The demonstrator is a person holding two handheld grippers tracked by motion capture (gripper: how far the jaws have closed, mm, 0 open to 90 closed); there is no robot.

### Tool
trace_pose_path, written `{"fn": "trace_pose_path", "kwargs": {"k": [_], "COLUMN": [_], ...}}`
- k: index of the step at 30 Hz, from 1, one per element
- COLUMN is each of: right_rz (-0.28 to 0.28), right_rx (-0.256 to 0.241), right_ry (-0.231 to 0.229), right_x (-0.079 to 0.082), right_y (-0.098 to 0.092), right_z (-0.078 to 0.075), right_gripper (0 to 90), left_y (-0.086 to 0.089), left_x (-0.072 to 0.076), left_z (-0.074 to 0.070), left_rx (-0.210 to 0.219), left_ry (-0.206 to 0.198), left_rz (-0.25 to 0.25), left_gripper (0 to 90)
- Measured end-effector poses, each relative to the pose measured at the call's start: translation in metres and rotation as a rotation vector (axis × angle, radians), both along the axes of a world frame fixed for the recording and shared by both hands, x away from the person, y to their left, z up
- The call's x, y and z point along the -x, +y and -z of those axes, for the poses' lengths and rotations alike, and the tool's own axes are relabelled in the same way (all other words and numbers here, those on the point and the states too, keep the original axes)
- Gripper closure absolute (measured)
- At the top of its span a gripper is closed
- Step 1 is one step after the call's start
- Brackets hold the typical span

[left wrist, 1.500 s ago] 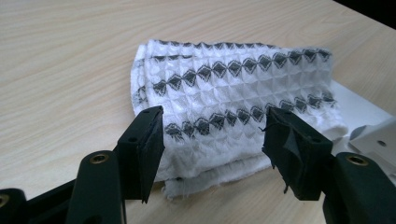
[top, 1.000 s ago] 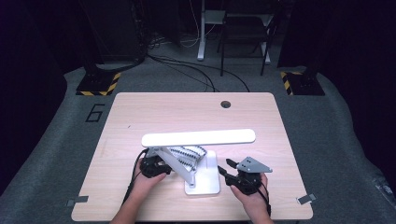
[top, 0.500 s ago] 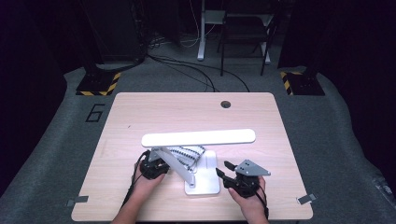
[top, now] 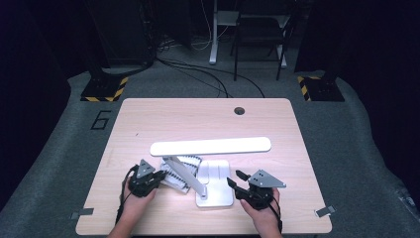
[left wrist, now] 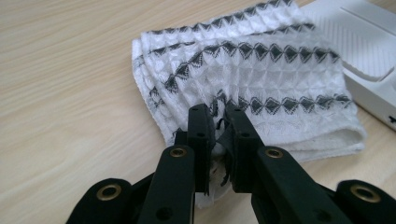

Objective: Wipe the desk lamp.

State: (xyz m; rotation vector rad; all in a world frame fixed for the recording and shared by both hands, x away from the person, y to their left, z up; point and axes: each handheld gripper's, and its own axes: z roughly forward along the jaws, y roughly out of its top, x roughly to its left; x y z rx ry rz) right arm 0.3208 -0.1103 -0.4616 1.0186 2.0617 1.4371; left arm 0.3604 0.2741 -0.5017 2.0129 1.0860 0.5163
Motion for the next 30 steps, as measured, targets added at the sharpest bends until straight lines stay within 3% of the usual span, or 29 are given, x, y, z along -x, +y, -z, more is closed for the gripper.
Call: {"fn": "trace_pose_path", "kwargs": {"k": [4,7,8,11,13,17,21,23,27,30], "right_rz": [0.009,0.011,0.008,0.010,0.015,0.018,0.011,0.010,0.005,0.009], "right_rx": [-0.016,-0.020,-0.019,-0.019,-0.019,-0.027,-0.029,-0.025,-0.020,-0.024], "right_ry": [0.001,-0.006,-0.009,-0.008,-0.003,-0.003,-0.007,0.003,0.001,0.004], "right_x": [0.000,0.001,0.001,0.002,0.002,0.002,0.002,0.003,0.003,0.003], "right_y": [0.000,0.000,0.000,-0.002,-0.002,-0.003,-0.003,-0.003,-0.002,-0.002], "right_z": [0.000,0.000,0.000,0.001,0.001,0.001,0.000,-0.001,0.000,0.001], "right_gripper": [55.7,55.7,55.7,55.7,55.7,55.5,55.4,55.4,55.1,54.9], "left_y": [0.014,0.017,0.017,0.015,0.012,0.004,0.002,0.002,0.001,-0.002], "left_x": [0.014,0.025,0.029,0.037,0.042,0.048,0.045,0.041,0.021,0.012], "left_z": [-0.003,-0.004,-0.004,-0.001,0.001,-0.004,-0.012,-0.012,-0.007,-0.003], "left_rx": [0.047,0.076,0.088,0.108,0.089,0.081,0.106,0.088,0.053,0.037], "left_ry": [0.016,0.047,0.050,0.115,0.124,0.070,0.019,-0.012,-0.009,0.001], "left_rz": [-0.044,-0.038,-0.027,0.032,0.077,0.132,0.151,0.173,0.211,0.222], "left_gripper": [81.8,80.5,79.8,75.2,74.0,66.7,54.9,48.1,37.4,36.1]}}
